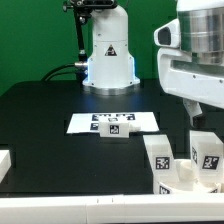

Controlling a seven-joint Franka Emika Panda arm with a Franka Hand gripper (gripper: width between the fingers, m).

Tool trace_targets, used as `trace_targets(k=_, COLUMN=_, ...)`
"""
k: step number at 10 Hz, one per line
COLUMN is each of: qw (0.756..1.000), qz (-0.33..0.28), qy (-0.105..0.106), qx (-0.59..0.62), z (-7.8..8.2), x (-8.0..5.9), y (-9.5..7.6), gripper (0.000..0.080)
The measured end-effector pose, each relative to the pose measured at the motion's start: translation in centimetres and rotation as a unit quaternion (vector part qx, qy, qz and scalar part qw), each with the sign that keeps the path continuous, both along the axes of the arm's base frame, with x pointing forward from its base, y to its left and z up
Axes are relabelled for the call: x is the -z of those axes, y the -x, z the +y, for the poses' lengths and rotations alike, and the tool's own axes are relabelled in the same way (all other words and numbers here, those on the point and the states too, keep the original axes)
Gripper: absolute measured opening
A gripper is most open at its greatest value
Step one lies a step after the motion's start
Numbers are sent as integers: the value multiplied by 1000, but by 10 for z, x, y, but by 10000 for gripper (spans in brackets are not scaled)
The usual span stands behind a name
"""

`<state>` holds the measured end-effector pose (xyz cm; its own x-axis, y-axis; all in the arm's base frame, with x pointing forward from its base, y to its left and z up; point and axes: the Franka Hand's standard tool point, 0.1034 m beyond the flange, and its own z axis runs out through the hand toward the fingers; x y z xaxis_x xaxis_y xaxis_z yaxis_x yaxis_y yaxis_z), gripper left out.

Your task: Assemble stool

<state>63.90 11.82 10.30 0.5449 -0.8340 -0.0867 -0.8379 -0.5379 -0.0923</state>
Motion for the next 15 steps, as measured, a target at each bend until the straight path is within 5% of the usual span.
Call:
trace_targets(k=3, qw=995, qz=-12, qy=4, qx=-99, z=-2, x=1, y=0, gripper=649)
trace_targets(k=6, qw=941, qz=-21, qy=35, qx=-335, z=-2, x=-12, y=2, gripper=649)
trace_targets(k=9, qw=912, qz=-29, qy=37, qx=-409, z=-7, x=-11, y=2, gripper=649)
trace_targets(k=10, qw=871, qz=-30, qy=48, qx=-488, z=-10, x=-13, y=0, gripper=649)
trace_targets(k=12, qw=742, qz=-29, qy=74, qx=-665, z=-11, x=-16, y=-3, gripper=649)
trace_targets(k=13, qw=707, qz=-23, qy=83, qx=-702, z=-7, x=-15, y=-2, gripper=649)
trace_targets(k=15, qw=675, qz=-23, qy=82, qx=-733, z=-13, x=-15, y=-3, gripper=649)
